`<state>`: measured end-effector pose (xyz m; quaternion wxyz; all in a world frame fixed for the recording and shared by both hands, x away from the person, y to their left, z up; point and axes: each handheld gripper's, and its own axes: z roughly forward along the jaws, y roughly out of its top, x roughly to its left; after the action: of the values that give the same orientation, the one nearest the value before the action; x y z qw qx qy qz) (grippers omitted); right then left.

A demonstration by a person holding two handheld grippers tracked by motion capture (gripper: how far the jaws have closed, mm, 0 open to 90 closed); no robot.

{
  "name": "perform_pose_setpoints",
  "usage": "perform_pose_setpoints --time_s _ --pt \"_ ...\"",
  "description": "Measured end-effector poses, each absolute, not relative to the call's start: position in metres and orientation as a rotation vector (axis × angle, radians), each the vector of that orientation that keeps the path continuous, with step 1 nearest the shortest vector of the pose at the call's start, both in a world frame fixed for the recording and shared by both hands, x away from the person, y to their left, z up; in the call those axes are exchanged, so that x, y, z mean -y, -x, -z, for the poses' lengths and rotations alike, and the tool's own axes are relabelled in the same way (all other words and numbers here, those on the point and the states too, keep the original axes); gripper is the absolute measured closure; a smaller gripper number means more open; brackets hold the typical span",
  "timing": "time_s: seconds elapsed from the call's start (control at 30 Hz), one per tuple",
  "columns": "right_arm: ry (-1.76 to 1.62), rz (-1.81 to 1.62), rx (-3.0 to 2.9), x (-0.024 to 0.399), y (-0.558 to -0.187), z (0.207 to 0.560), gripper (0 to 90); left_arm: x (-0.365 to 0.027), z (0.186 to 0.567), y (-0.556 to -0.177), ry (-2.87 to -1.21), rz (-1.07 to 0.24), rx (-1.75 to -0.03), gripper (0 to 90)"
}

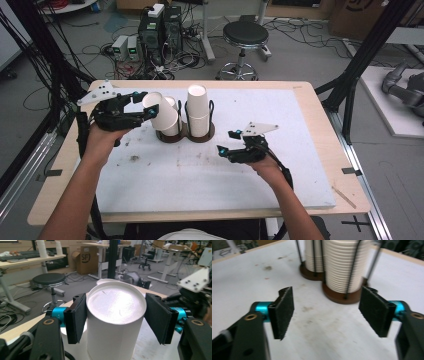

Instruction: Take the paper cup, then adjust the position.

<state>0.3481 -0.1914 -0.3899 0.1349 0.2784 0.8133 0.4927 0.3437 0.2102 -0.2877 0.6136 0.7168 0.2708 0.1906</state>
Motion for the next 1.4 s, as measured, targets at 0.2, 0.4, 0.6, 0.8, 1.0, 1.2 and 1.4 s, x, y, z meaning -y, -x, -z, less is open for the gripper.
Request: perform_pose_setpoints --time_s 0.2,0.4,0.6,0.8,1.0,1.2,1.4 --pt "-0.781 -1.42 -2.319 0.215 -0.355 0.385 21.1 -0.21 0.291 -0.335 -1.647 -0.422 -0.605 36.1" --pt "-0.834 -1.382 -2.295 0.225 -0.361 0.388 21.1 -0.205 0.299 -0.332 -1.65 -0.415 -0.586 36.0" --pt "-0.836 -1.371 -2.299 0.231 -0.356 0.391 21.2 -0.195 0.312 -0.331 -1.657 -0.398 -0.584 36.0" --pt "-0.765 -1.384 -2.279 0.238 -0.351 0.391 21.1 -0.183 0.322 -0.338 -1.669 -0.356 -0.572 36.0" --pt "-0.678 -1.425 -2.276 0.237 -0.346 0.395 21.1 -0.173 0.33 -0.342 -1.692 -0.326 -0.554 36.0" --pt "-0.69 -1.516 -2.335 0.236 -0.343 0.392 20.1 -0.164 0.345 -0.338 -1.705 -0.291 -0.525 36.0" --pt "-0.663 -1.629 -2.36 0.228 -0.338 0.387 20.1 -0.157 0.354 -0.333 -1.733 -0.264 -0.504 36.0"
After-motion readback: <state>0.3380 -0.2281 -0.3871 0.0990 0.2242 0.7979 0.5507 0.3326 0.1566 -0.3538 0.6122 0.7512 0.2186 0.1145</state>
